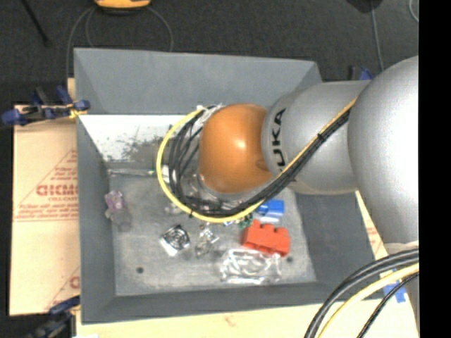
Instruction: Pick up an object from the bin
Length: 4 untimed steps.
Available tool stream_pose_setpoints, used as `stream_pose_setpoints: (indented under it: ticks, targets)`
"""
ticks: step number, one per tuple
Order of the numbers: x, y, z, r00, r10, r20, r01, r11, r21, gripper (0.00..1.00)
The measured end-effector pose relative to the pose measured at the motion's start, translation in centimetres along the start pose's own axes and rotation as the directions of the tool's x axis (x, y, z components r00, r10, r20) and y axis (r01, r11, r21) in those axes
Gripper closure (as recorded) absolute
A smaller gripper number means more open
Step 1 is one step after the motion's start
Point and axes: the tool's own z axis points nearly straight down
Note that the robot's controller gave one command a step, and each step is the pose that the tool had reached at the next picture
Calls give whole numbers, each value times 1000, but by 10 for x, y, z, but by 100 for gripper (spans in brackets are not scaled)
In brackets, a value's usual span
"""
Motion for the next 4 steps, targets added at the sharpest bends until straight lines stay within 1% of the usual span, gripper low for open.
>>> stream_pose_setpoints:
  ticks: [1, 2, 3, 4]
  targets:
    - [-16, 15, 34, 994, -111, -3, 111, 994, 1, 0]
    - [-17, 12, 32, 995, -104, 1, 104, 995, 0, 0]
    - [-18, 12, 29, 995, -103, -1, 103, 995, -1, 100]
    - [-19, 10, 8, 996, -94, 2, 94, 996, 0, 100]
